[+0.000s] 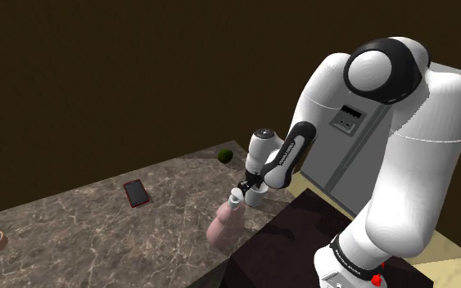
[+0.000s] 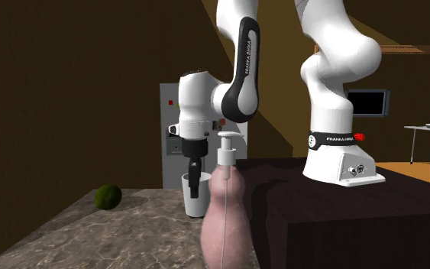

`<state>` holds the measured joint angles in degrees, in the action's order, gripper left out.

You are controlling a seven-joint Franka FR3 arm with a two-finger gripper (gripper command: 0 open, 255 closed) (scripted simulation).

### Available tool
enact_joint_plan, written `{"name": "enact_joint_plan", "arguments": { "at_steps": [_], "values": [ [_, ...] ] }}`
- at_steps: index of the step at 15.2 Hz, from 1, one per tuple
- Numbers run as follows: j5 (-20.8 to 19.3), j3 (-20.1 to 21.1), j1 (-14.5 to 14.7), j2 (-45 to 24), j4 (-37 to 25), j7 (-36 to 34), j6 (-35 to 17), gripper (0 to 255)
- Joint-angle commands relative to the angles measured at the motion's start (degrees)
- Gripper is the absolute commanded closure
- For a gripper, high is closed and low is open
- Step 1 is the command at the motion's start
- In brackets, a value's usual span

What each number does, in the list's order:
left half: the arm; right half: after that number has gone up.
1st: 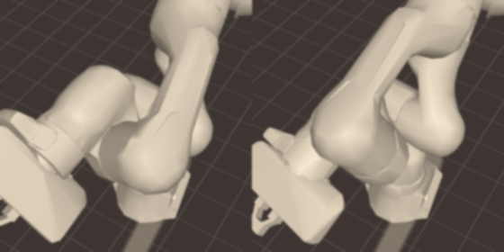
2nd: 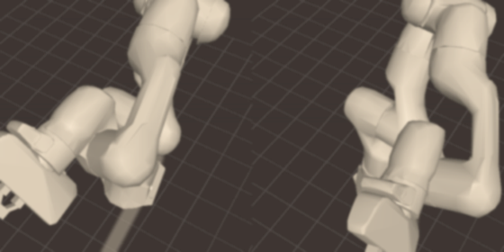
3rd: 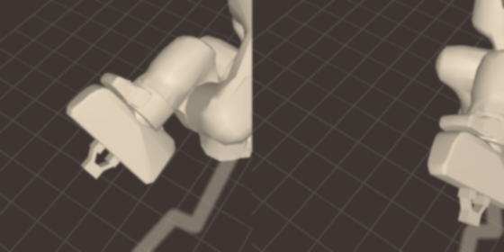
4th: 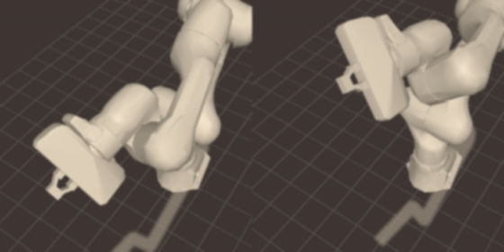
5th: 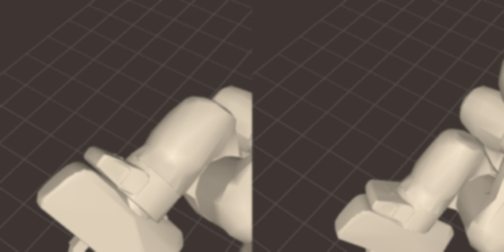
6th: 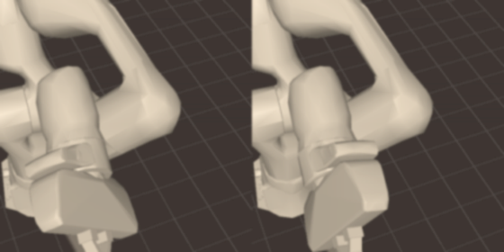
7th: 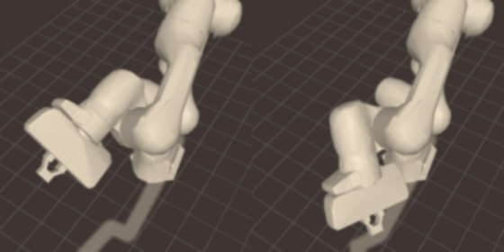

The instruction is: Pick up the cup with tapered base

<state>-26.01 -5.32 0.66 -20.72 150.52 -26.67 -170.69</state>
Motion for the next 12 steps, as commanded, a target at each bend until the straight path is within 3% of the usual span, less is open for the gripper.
{"name": "enact_joint_plan", "arguments": {
  "at_steps": [1,2,12],
  "values": [
    [-0.4,-0.5,0.4,-1.0,-0.3,-0.4,-0.8,0],
    [-0.4,-0.6,0.6,-1.0,-0.3,-0.6,-0.8,255],
    [0.0,0.0,-0.1,0.0,0.0,0.0,0.0,255]
  ]
}}
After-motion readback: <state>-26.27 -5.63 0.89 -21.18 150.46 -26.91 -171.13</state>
